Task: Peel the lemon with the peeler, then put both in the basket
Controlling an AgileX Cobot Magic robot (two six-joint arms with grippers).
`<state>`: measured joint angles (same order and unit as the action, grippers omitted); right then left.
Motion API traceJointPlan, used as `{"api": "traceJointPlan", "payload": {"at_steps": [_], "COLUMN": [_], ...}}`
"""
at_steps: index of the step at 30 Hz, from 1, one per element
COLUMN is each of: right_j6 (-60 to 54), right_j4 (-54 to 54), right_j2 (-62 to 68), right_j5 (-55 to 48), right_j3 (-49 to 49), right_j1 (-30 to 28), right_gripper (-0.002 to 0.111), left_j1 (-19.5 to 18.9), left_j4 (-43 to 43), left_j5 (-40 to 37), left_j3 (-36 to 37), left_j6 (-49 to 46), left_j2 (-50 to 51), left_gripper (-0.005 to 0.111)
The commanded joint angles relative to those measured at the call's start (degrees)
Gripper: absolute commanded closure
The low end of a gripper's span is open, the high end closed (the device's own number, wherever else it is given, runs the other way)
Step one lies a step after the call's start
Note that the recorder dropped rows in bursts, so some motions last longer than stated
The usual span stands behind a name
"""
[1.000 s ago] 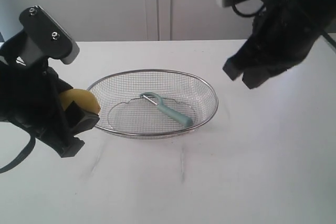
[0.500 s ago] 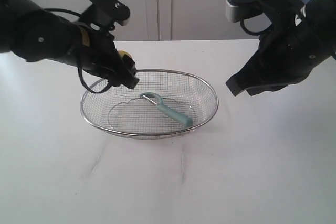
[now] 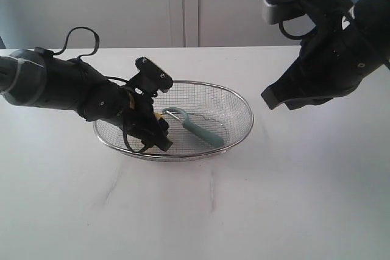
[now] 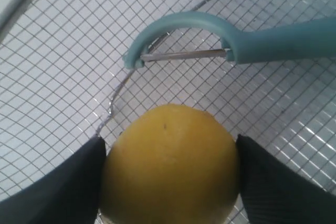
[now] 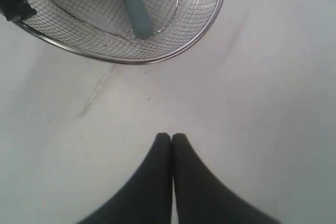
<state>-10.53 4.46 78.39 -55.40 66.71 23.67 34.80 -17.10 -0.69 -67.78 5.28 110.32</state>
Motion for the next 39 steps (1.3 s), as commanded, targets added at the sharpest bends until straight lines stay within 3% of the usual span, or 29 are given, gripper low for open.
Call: {"api": "traceJointPlan", "payload": {"at_steps": [1,3,6,13,16,20,28,31,35,39], "right_j6": [0.4,0.4,0.4,0.4,0.38,0.38,0.38,0.38,0.38,0.38], "right_j4": [-0.12,-0.12,-0.12,-0.12,-0.12,-0.12,-0.12,-0.12,-0.12,-0.12], "right_j2": [-0.47,-0.47,-0.47,-0.47,-0.47,-0.47,-0.47,-0.47,-0.47,-0.47], "right_j5": [0.29,0.29,0.29,0.29,0.19,-0.03,0.08,0.2,0.32,2.43], "right_j3": [-0.03,-0.03,-0.03,-0.03,-0.03,-0.03,-0.03,-0.03,-0.03,-0.03], "right_j1": [-0.29,-0.29,-0.29,-0.29,-0.29,-0.29,-0.29,-0.29,-0.29,-0.29], "right_gripper": [0.108,0.108,0.108,0.108,0.108,0.108,0.108,0.108,0.108,0.108], "left_j1": [-0.11,-0.11,-0.11,-0.11,-0.11,-0.11,-0.11,-0.11,-0.11,-0.11], "left_j4": [0.02,0.02,0.02,0.02,0.02,0.02,2.4,7.46,14.51,14.97], "left_j5": [0.69,1.64,2.77,-0.83,-4.38,-12.16,-46.34,-54.6,-51.44,-50.72], "left_j3": [-0.47,-0.47,-0.68,-1.06,-1.06,-1.06,-0.95,-0.2,6.58,8.43], "left_j6": [-0.15,-0.15,-0.15,-0.15,-0.15,0.3,1.3,-3.4,-3.63,-3.63], "left_j2": [-0.02,-0.02,-0.02,-2.21,-5.15,-11.63,-28.6,-38.36,-58.0,-66.73], "left_gripper": [0.067,0.044,0.019,0.017,0.023,0.045,0.103,0.107,0.107,0.107]}}
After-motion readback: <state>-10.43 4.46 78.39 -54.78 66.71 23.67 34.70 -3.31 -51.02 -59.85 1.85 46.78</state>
